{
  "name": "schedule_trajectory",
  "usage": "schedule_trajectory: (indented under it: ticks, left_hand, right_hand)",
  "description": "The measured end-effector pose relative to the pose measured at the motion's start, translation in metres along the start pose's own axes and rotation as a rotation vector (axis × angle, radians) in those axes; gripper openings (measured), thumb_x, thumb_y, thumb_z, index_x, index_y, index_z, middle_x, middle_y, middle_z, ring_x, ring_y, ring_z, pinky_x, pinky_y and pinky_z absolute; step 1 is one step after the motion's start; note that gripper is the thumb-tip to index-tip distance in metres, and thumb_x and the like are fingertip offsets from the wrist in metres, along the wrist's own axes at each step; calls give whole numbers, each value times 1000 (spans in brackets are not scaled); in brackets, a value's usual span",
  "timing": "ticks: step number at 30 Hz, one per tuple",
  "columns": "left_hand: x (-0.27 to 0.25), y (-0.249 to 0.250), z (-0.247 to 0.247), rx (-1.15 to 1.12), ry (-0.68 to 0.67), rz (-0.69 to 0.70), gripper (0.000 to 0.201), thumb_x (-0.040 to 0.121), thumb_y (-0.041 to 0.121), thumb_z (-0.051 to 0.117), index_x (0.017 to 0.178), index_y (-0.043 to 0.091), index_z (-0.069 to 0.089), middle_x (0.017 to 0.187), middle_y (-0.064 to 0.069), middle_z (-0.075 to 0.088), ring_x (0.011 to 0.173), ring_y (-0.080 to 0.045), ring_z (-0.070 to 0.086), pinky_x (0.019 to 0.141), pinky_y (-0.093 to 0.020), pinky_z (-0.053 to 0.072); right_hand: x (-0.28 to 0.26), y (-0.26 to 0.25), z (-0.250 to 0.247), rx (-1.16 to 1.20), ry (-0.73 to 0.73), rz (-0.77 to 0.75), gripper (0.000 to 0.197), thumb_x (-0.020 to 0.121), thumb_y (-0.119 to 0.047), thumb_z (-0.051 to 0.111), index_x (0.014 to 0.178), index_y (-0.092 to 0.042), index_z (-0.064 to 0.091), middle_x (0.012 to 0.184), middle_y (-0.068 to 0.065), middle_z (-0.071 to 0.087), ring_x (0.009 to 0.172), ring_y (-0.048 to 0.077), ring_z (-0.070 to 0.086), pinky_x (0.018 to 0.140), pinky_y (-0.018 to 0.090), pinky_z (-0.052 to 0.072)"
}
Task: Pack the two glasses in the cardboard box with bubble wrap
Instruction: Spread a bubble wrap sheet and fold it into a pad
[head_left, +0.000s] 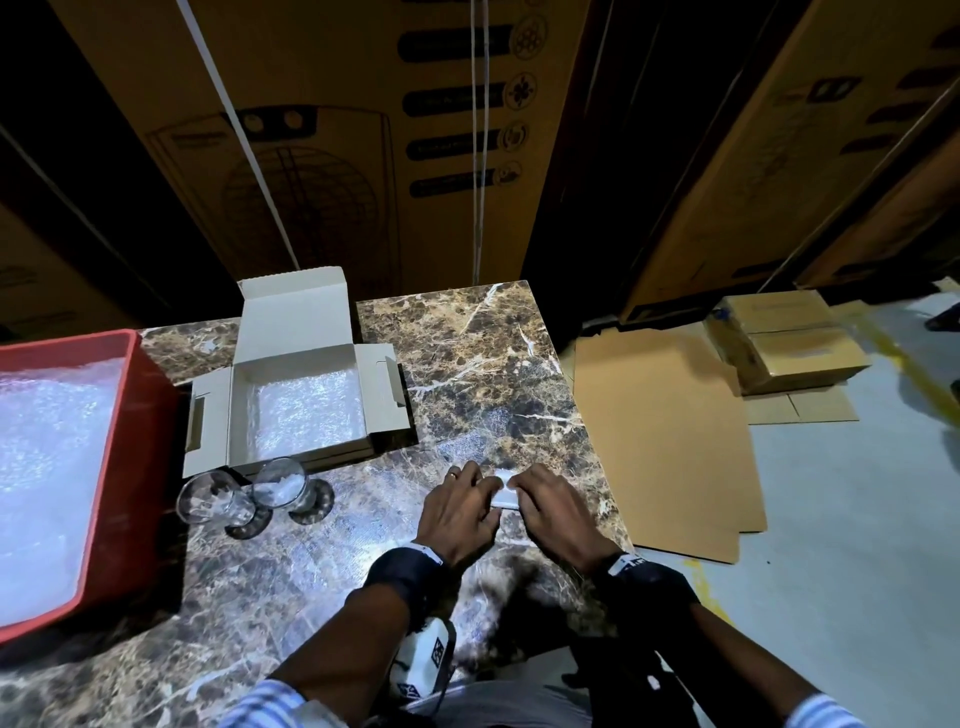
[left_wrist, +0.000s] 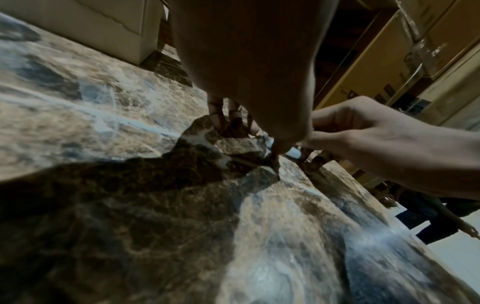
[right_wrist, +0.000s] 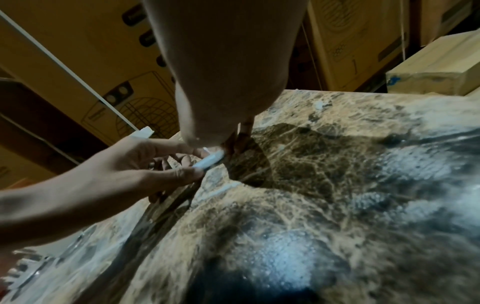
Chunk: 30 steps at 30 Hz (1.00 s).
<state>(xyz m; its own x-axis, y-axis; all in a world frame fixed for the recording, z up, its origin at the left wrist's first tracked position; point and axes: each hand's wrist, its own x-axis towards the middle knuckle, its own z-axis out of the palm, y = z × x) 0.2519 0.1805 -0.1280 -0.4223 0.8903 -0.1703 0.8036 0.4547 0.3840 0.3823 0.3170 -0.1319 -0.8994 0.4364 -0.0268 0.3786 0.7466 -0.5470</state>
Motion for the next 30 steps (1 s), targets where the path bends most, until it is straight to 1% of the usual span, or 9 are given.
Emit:
schedule_trajectory:
  ticks: [5,9,13,17,20,22,26,28,30]
  left_hand:
    - [3,-1,1,-144,103,26,26,104,41,50,116,27,68,112,2,58,106,-24,53,84,-38,44]
    - [0,1,1,-345,88,-48,27,101,44,53,106,25,71,102,3,60,97,-21,59,82,-38,47]
    - [-10,8,3,-608,176,-113,31,94,44,56,91,19,73,86,0,63,84,-20,60,76,-37,48]
    - [-14,16,0,-946,203,-291,14,90,23,69,81,16,76,75,2,74,73,-13,67,67,-26,51]
    - [-17,15,-4,-1178,224,-441,10,81,20,76,84,11,78,81,-14,77,77,-31,74,74,-47,61]
    - [-23,13,-12,-1301,258,-511,10,77,12,76,86,10,77,83,-21,74,76,-40,73,73,-55,62]
    - [-35,10,-38,-1315,337,-535,21,83,-12,67,95,3,74,89,-18,69,69,-20,70,59,-28,56]
    - [-43,4,-51,-1288,361,-516,23,87,-16,65,103,-3,70,89,-14,65,64,-4,65,56,-19,53]
    - [-52,-5,-61,-1302,389,-509,22,89,-16,64,105,-2,69,88,-11,65,61,-1,64,53,-20,52]
  right_hand:
    - [-13,0,-6,82,-102,12,31,94,-36,57,123,-27,64,102,-11,48,90,3,49,76,17,41]
    - [-15,-4,-3,213,-11,82,27,102,-46,56,114,-29,72,100,-11,53,94,-2,52,80,15,39]
    - [-12,-13,-2,285,12,171,28,100,-41,60,103,-20,78,99,-4,59,96,3,53,80,12,38]
    - [-9,-25,1,412,-25,230,23,101,-32,61,86,-19,73,99,1,62,93,10,57,73,21,44]
    - [-10,-36,3,624,-31,312,25,103,-31,59,86,-17,71,96,7,67,84,16,65,64,15,48]
    - [-10,-47,2,709,-39,313,25,102,-27,59,86,-13,71,89,9,71,76,14,65,63,20,50]
    - [-5,-69,2,856,11,325,6,92,-20,74,91,-15,70,86,7,73,73,18,67,63,31,53]
    - [1,-79,5,906,13,335,19,87,-18,78,101,-20,65,98,8,70,79,20,68,66,32,56]
    - [10,-90,7,931,-36,306,29,87,-13,77,111,-24,64,109,7,69,93,21,70,70,31,59]
